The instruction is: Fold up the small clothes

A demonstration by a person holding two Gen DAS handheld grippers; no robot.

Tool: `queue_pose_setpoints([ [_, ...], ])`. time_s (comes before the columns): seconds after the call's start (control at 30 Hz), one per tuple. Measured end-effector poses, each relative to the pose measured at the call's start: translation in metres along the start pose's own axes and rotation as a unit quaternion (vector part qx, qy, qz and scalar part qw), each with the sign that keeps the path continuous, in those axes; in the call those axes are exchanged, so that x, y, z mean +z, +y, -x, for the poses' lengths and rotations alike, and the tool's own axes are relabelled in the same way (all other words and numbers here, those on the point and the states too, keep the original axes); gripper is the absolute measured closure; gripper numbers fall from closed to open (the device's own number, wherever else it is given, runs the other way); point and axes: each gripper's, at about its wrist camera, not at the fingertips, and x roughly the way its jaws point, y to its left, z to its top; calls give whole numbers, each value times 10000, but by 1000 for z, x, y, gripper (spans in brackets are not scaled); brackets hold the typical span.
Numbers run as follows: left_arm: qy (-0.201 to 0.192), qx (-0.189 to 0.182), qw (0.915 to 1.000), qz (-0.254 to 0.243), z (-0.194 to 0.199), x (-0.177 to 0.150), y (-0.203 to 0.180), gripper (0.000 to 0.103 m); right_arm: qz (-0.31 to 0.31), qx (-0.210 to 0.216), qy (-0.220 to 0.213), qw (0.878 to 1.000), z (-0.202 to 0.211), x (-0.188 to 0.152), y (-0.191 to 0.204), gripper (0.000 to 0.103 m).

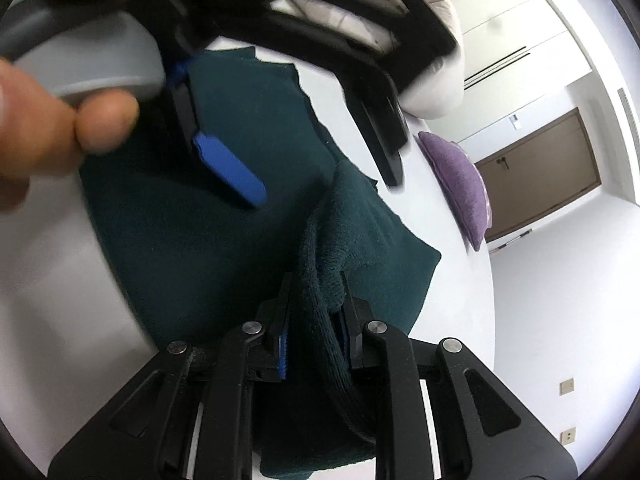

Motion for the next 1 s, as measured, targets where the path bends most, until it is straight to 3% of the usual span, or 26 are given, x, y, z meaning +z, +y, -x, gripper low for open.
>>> queue_pose_setpoints([
  [0.1, 199, 8, 9998, 43, -16, 9, -2, 31, 58, -5, -119, 9999, 10, -6, 6, 84],
  [0.27, 497, 249, 9984, -70, -37, 18, -6, 82, 3, 205, -242, 9995, 15, -18, 6, 81],
  [0.3, 495, 303, 9983, -73, -35, 16, -3, 88, -90, 288, -272, 9992, 19, -20, 9, 78],
  [0.5, 373, 353, 9987, -46, -26, 15, 6, 90, -594, 557, -447, 9957, 41, -49, -1, 59],
  [0.77, 251, 441, 9978, -419, 8, 17, -16, 91, -1043, 709, -986, 9871, 87, -75, -3, 55],
  [0.93, -79, 558, 9974, -458, 50, 35, -11, 91, -1633, 1132, -1479, 9688, 110, -74, -34, 55],
  [1.0, -156, 618, 9969, -470, 69, 43, -6, 91, -2064, 1319, -1442, 9588, 102, -77, -55, 54],
])
